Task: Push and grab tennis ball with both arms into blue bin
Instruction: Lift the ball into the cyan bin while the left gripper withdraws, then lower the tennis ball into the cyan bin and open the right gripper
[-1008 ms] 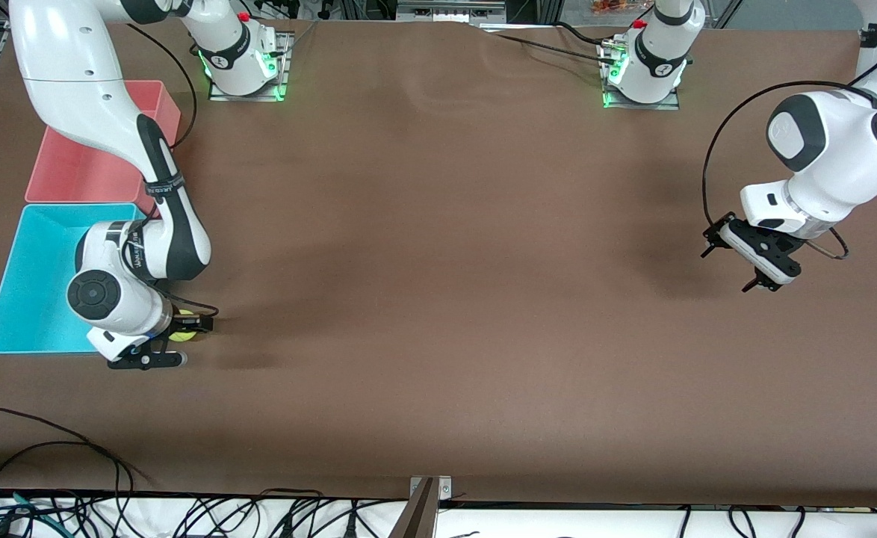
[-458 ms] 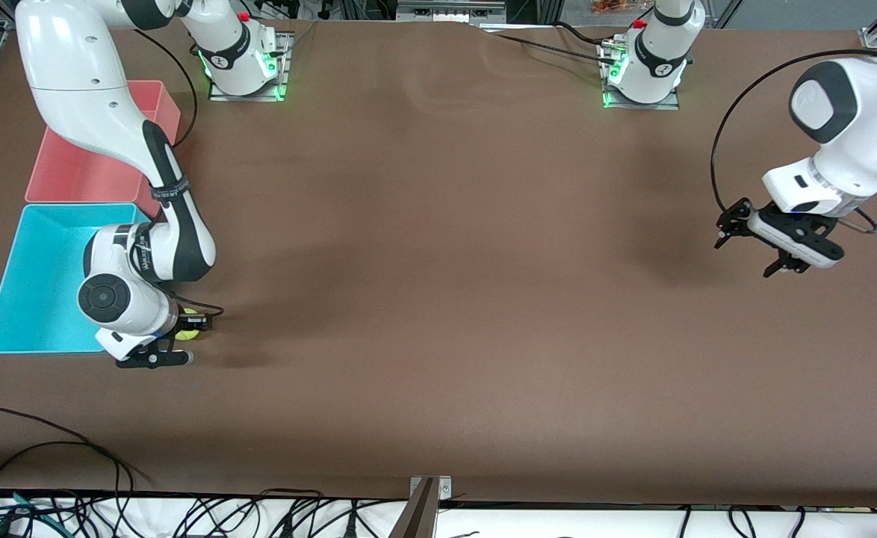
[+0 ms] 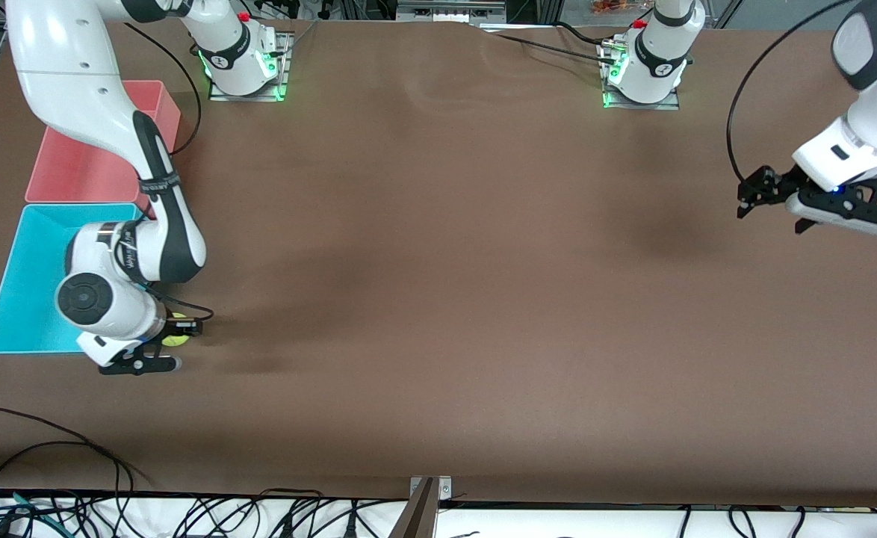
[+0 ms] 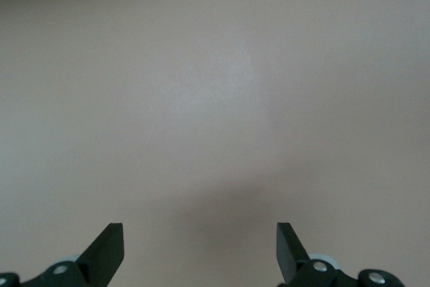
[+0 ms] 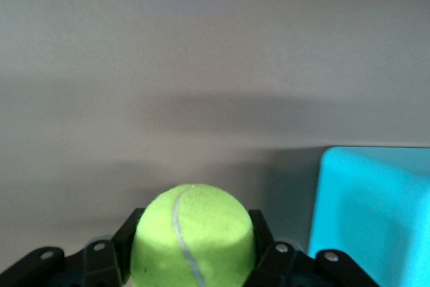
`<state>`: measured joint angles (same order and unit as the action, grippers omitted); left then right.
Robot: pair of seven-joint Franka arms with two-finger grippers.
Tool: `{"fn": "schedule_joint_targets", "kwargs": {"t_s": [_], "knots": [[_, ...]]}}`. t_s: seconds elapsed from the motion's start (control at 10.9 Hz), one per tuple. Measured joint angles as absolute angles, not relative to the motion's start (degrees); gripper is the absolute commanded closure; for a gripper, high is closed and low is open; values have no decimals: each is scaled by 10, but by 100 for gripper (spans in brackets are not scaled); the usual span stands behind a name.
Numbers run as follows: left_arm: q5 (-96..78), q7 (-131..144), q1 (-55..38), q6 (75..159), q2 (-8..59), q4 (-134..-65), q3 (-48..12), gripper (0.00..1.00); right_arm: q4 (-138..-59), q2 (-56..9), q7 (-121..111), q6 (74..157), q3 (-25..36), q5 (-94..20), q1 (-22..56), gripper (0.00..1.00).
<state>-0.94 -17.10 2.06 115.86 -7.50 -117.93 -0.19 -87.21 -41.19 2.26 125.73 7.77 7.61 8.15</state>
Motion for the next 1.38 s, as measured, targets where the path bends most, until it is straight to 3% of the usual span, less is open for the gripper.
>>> {"fn": "schedule_joint_targets", "kwargs": {"t_s": [0.55, 0.64, 0.83, 1.1, 1.38], "knots": [[-5, -88, 25, 956, -98, -1054, -7, 0, -852, -295, -6, 1110, 86, 38, 48, 76], [-5, -65, 25, 943, -100, -1035, -12, 0, -853, -274, -42, 1085, 89, 10, 27, 89], [-5, 1, 22, 922, -101, -1010, -34, 0, -867, -239, -99, 1051, 101, -9, -9, 91], [-5, 67, 19, 908, -69, -965, -43, 0, -917, -226, -176, 1064, 130, -12, -37, 90], [-5, 76, 20, 882, -16, -905, -33, 0, -1025, -236, -190, 1188, 131, -13, -49, 87]]}}
